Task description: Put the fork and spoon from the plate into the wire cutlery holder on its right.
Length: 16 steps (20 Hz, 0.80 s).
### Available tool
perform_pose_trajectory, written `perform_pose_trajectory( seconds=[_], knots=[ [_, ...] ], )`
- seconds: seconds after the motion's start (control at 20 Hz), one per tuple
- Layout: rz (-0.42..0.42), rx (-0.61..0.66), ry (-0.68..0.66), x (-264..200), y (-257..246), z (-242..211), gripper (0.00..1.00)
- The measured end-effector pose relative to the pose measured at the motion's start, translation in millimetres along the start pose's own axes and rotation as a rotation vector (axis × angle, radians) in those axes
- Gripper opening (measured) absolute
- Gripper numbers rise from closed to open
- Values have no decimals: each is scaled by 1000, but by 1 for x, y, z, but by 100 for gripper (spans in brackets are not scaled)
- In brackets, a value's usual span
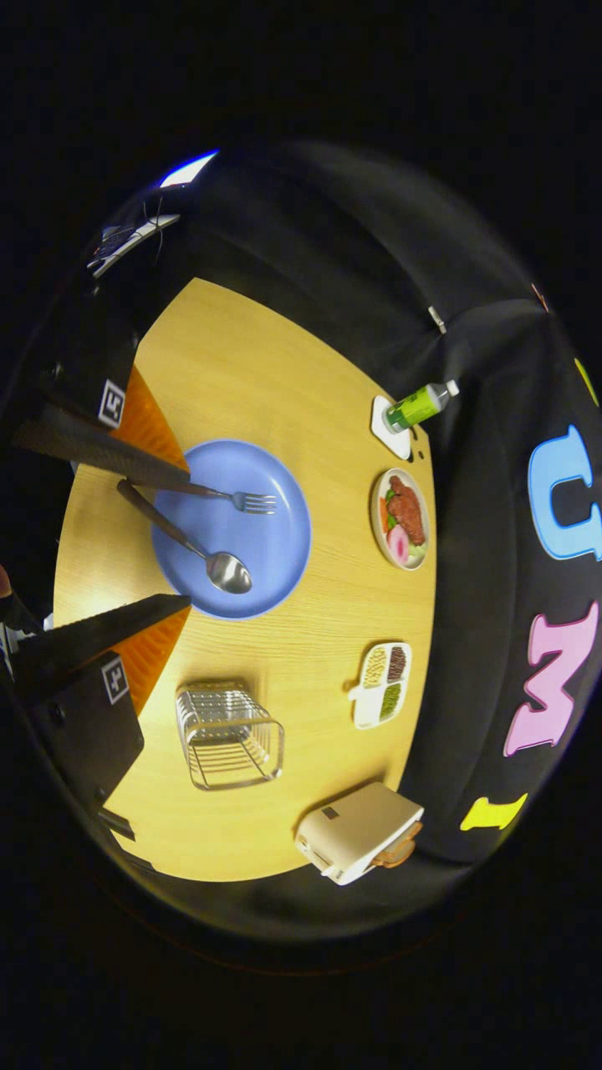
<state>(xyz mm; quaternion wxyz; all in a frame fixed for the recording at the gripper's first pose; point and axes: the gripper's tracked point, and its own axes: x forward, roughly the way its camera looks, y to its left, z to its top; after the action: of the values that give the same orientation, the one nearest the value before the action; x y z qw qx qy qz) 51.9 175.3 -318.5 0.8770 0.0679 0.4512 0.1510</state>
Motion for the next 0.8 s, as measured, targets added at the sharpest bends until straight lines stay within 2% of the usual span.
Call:
perform_pose_trajectory(
  seconds=[0.05,0.4,0.5,0.65,0.75,0.8],
  knots=[
    [-5,20,20,12,-1,-4,71],
    [-47,100,116,68,-2,-25,72],
    [-66,108,137,79,-2,-30,59],
    [-102,118,161,93,-5,-34,55],
    [-136,128,178,97,-11,-36,35],
    [-138,131,189,98,-10,-38,31]
  ],
)
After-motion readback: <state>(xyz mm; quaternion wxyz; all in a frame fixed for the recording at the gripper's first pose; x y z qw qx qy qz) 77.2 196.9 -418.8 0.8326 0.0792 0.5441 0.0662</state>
